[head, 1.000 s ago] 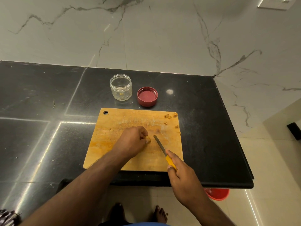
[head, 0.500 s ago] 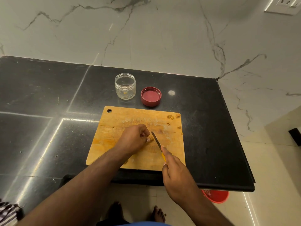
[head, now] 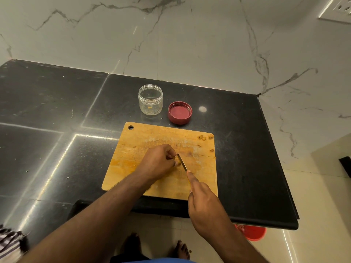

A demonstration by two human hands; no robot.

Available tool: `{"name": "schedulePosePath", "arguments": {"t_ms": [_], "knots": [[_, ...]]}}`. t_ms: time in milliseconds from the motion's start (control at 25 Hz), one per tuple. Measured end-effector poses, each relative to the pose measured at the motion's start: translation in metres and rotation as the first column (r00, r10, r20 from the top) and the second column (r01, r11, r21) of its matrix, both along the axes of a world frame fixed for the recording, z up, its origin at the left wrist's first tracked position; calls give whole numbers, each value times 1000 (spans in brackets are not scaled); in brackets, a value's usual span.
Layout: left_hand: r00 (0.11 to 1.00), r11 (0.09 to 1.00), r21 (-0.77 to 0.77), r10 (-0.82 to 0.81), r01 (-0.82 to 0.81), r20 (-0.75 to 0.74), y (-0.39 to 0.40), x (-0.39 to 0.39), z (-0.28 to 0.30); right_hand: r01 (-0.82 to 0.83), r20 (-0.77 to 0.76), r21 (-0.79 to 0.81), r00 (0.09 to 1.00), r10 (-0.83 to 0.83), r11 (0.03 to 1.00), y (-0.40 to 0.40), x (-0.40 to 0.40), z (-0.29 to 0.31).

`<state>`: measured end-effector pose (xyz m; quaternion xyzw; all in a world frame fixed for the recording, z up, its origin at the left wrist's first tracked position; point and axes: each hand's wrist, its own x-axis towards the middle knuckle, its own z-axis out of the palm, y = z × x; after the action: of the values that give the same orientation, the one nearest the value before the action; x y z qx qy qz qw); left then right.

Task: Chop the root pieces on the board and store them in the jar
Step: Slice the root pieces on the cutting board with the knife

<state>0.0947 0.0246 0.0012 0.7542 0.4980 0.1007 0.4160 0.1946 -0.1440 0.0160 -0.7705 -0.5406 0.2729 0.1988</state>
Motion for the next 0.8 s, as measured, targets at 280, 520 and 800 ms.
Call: {"name": "schedulePosePath", "arguments": {"t_ms": [280, 520, 800], "knots": [[1000, 999, 40, 6, -6, -6, 1, 3, 0, -9, 4, -27, 1000, 10, 1000, 2, 2, 2], [999, 998, 59, -23, 25, -35, 6, 2, -3, -41, 4, -63, 999, 41, 997, 9, 4, 5], [997, 996, 67, -59, 62, -47, 6, 3, -1, -74, 31, -93, 997, 77, 993, 24, 7, 4]]}}
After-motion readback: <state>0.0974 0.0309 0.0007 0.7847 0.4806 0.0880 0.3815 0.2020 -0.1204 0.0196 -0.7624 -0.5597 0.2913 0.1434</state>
